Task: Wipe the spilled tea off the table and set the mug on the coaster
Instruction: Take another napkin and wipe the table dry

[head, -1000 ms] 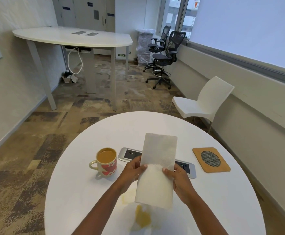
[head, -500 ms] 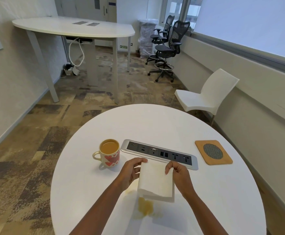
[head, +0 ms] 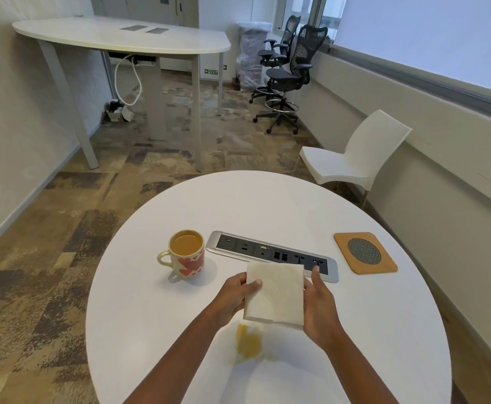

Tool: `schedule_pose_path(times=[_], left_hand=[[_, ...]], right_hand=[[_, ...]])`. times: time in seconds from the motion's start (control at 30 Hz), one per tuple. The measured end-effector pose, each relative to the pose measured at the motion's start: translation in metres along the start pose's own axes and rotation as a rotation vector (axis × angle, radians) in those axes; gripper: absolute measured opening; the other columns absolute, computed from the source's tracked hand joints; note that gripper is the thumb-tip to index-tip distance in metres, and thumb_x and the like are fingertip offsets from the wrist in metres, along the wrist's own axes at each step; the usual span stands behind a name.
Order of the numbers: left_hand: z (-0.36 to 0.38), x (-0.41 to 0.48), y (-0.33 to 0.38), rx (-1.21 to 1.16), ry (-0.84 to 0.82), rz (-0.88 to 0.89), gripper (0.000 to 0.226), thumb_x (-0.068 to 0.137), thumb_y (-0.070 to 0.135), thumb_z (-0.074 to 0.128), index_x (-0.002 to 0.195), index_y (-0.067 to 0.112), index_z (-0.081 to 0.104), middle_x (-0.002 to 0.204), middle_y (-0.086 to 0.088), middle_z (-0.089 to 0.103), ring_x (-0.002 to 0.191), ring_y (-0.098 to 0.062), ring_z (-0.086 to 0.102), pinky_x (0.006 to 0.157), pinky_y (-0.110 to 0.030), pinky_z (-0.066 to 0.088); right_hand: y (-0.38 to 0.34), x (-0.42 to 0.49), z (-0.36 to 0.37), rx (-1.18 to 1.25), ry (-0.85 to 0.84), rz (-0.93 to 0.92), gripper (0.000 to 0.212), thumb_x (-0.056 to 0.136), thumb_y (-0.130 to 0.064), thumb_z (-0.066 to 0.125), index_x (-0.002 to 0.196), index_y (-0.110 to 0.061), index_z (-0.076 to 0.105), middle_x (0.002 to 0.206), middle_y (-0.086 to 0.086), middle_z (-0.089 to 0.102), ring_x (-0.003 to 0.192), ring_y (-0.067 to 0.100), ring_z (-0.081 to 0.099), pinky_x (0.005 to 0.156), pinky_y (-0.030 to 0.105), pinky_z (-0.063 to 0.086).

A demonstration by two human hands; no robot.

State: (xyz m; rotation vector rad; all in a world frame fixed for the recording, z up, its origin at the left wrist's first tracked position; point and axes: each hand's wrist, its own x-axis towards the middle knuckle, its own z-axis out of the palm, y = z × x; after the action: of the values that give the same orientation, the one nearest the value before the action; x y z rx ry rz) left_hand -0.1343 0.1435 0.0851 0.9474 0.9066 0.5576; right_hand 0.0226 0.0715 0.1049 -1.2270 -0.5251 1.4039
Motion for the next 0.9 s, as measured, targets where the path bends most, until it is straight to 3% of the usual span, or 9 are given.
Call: schedule_pose_path(times=[0.17,0.27,0.33,0.43,0.53,0.6,0.7,0.8,0.9], left_hand=[[0.009,0.004,-0.005,0.069,-0.007,0.024,0.01,0.093,0.01,0.051,0.102,0.011,0.056,0.092,-0.004,0.065,0.083,-0.018,0.062,0.074,-0.025,0.051],[0.005,0.008,-0.007,0.302,0.196,0.097,0.013,0.095,0.015,0.048,0.105,0.009,0.054,0.096,-0.01,0.061,0.081,-0.018,0.057,0.068,-0.027,0.045],[-0.008,0.012,-0.013,0.659,0.4,0.243,0.024,0.095,0.017,0.047,0.115,0.007,0.054,0.111,-0.015,0.061,0.098,-0.025,0.058,0.082,-0.031,0.047],[-0.036,0.008,-0.023,1.148,0.532,0.383,0.034,0.094,0.018,0.048,0.125,0.005,0.052,0.127,-0.017,0.057,0.12,-0.028,0.052,0.101,-0.038,0.042],[-0.061,0.002,-0.034,1.389,0.58,0.453,0.028,0.086,0.012,0.061,0.11,-0.003,0.064,0.113,-0.026,0.066,0.104,-0.039,0.064,0.084,-0.048,0.054],[-0.073,-0.004,-0.038,1.475,0.535,0.375,0.043,0.098,0.022,0.033,0.104,-0.002,0.068,0.106,-0.025,0.069,0.093,-0.038,0.069,0.073,-0.046,0.058],[-0.093,-0.006,-0.053,1.551,0.481,0.316,0.078,0.097,0.038,0.001,0.109,-0.003,0.066,0.11,-0.024,0.068,0.097,-0.038,0.068,0.074,-0.048,0.057],[-0.101,-0.004,-0.068,1.527,0.469,0.244,0.075,0.097,0.039,0.003,0.116,-0.006,0.06,0.117,-0.026,0.064,0.105,-0.041,0.063,0.081,-0.055,0.052],[-0.103,-0.002,-0.074,1.482,0.502,0.252,0.056,0.09,0.027,0.025,0.12,-0.007,0.056,0.124,-0.025,0.06,0.112,-0.041,0.059,0.089,-0.057,0.048]], right_hand=[[0.014,-0.003,0.002,-0.134,-0.058,0.083,0.021,0.086,-0.024,0.054,0.099,-0.013,0.066,0.09,0.009,0.074,0.081,0.023,0.071,0.065,0.035,0.06],[0.013,0.003,0.002,-0.126,0.07,0.038,0.02,0.095,-0.017,0.043,0.105,-0.007,0.058,0.098,0.013,0.066,0.082,0.024,0.065,0.06,0.028,0.059],[0.012,0.007,-0.001,-0.342,0.275,-0.026,0.029,0.098,-0.018,0.04,0.117,0.0,0.052,0.105,0.017,0.061,0.084,0.028,0.061,0.056,0.021,0.054],[0.017,0.015,-0.02,-0.865,0.452,-0.222,0.044,0.097,-0.004,0.036,0.14,-0.01,0.034,0.136,0.019,0.048,0.118,0.036,0.051,0.087,0.031,0.043],[0.032,0.024,-0.042,-1.277,0.418,-0.245,0.069,0.086,0.012,0.034,0.147,-0.015,0.016,0.156,0.01,0.018,0.144,0.028,0.018,0.115,0.049,0.019],[0.044,0.032,-0.054,-1.495,0.433,-0.132,0.069,0.087,0.008,0.035,0.147,-0.015,0.01,0.158,0.011,0.008,0.146,0.027,0.005,0.115,0.054,0.011],[0.061,0.04,-0.061,-1.531,0.382,0.035,0.064,0.093,-0.001,0.034,0.148,-0.016,0.005,0.158,0.012,0.001,0.146,0.03,-0.003,0.115,0.056,0.01],[0.079,0.049,-0.061,-1.541,0.326,0.127,0.058,0.099,-0.025,0.031,0.148,-0.017,-0.001,0.158,0.012,-0.006,0.146,0.03,-0.005,0.115,0.055,0.005],[0.091,0.063,-0.053,-1.614,0.338,0.091,0.057,0.1,-0.033,0.024,0.148,-0.019,-0.003,0.158,0.011,-0.006,0.146,0.029,-0.005,0.116,0.054,0.003]])
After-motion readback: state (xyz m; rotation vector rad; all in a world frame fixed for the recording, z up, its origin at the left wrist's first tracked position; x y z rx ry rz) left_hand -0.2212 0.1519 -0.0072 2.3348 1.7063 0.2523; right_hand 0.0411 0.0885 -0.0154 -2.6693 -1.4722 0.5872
